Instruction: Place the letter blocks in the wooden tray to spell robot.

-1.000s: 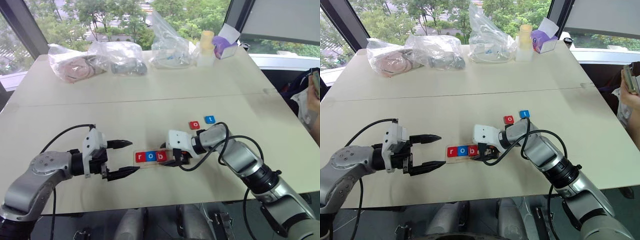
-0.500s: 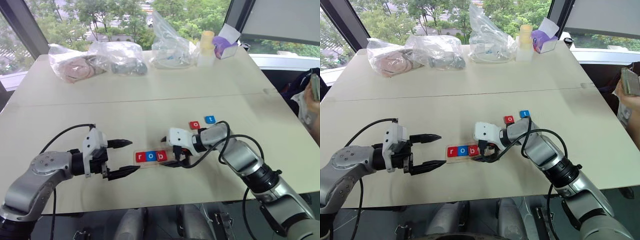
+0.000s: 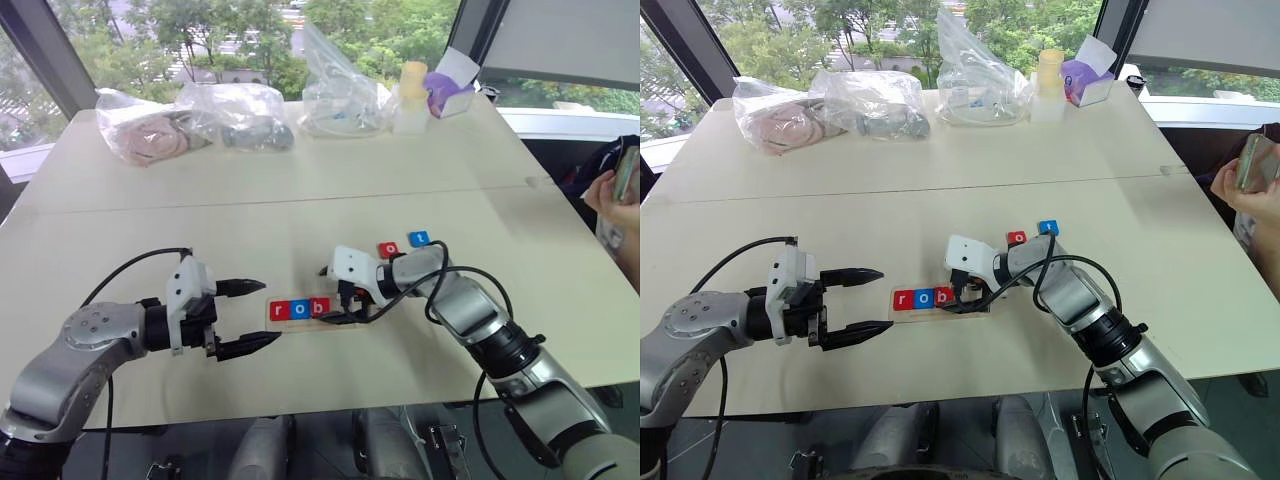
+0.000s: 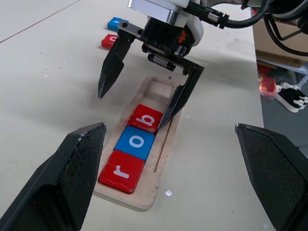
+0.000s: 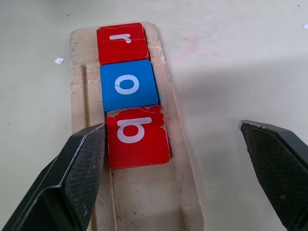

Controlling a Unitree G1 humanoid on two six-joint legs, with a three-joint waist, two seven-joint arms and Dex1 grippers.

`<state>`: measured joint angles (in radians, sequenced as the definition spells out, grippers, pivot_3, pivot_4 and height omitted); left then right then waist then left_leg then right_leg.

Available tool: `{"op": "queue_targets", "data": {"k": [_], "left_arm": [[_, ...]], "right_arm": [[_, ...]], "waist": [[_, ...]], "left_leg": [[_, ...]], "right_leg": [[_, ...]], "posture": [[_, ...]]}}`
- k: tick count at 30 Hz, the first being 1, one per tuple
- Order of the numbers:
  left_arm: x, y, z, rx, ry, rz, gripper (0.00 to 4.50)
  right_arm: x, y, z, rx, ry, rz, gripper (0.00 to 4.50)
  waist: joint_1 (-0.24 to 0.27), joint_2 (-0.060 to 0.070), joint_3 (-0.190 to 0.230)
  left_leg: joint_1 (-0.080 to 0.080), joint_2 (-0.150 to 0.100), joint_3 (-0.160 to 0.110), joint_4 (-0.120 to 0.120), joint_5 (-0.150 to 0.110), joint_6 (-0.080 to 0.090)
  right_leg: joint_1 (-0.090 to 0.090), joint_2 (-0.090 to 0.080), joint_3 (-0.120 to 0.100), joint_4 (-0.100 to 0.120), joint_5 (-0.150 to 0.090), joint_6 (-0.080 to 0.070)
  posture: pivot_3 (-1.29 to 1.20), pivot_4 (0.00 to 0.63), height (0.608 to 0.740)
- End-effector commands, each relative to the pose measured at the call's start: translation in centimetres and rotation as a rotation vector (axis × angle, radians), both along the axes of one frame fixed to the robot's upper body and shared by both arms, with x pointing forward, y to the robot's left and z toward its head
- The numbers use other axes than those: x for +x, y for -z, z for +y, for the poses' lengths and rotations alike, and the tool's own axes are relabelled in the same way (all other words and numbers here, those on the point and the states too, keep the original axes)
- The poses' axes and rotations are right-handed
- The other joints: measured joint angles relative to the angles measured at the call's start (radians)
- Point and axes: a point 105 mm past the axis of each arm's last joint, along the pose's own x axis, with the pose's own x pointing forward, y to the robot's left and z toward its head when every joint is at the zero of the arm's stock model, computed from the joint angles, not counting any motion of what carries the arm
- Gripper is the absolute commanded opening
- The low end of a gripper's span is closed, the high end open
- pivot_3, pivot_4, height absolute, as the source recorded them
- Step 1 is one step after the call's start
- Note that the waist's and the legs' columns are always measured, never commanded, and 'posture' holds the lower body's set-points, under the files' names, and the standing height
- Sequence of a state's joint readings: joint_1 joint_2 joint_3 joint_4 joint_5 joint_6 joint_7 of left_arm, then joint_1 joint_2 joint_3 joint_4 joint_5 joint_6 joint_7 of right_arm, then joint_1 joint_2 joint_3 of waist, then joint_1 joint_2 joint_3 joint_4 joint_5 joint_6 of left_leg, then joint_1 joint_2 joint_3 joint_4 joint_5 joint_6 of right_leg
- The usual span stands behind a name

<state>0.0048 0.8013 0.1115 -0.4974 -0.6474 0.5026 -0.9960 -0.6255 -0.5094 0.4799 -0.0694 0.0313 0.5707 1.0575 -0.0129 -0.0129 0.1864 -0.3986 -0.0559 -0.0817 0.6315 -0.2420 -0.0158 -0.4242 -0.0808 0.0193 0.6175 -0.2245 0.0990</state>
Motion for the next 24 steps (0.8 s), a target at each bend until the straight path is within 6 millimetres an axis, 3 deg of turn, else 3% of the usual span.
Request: {"op": "queue_targets", "data": {"k": [1, 5, 10, 15, 24], "left_arm": [[-0.3, -0.9, -0.5, -0.016, 0.019, -0.035, 4.50], [-0.1, -1.0, -0.6, -0.020, 0.017, -0.035, 4.50], [0.0, -0.9, -0.6, -0.023, 0.020, -0.034, 4.50], [0.2, -0.8, -0.7, -0.020, 0.029, -0.035, 4.50], [0.4, -0.9, -0.7, -0.021, 0.040, -0.037, 4.50]], "right_arm": [[-0.8, -2.6, -0.4, 0.050, -0.030, -0.014, 4.47], [-1.7, -4.3, -2.0, 0.092, -0.004, 0.023, 4.47], [1.8, -6.2, -5.2, 0.187, 0.306, -0.027, 4.47], [5.7, -5.1, -8.5, 0.190, 0.720, -0.038, 4.47], [6.3, -2.9, -9.2, 0.144, 0.954, -0.009, 4.47]], "waist": [[0.001, 0.000, 0.000], [0.002, 0.000, 0.000], [0.000, 0.000, 0.000], [0.000, 0.000, 0.000], [-0.001, 0.000, 0.000]], "left_leg": [[0.000, 0.000, 0.000, 0.000, 0.000, 0.000], [0.000, 0.000, 0.000, 0.000, 0.000, 0.000], [0.000, 0.000, 0.000, 0.000, 0.000, 0.000], [0.000, 0.000, 0.000, 0.000, 0.000, 0.000], [-0.001, 0.000, 0.000, 0.000, 0.000, 0.000]], "right_leg": [[0.000, 0.000, 0.000, 0.000, 0.000, 0.000], [0.000, 0.000, 0.000, 0.000, 0.000, 0.000], [0.000, 0.000, 0.000, 0.001, 0.000, -0.001], [0.000, 0.000, 0.001, 0.001, -0.001, -0.001], [-0.002, 0.000, 0.001, 0.001, 0.000, -0.001]], "posture": [[0.00, 0.150, 0.740], [0.00, 0.150, 0.740], [0.00, 0.150, 0.740], [0.00, 0.150, 0.740], [0.00, 0.150, 0.740]]}}
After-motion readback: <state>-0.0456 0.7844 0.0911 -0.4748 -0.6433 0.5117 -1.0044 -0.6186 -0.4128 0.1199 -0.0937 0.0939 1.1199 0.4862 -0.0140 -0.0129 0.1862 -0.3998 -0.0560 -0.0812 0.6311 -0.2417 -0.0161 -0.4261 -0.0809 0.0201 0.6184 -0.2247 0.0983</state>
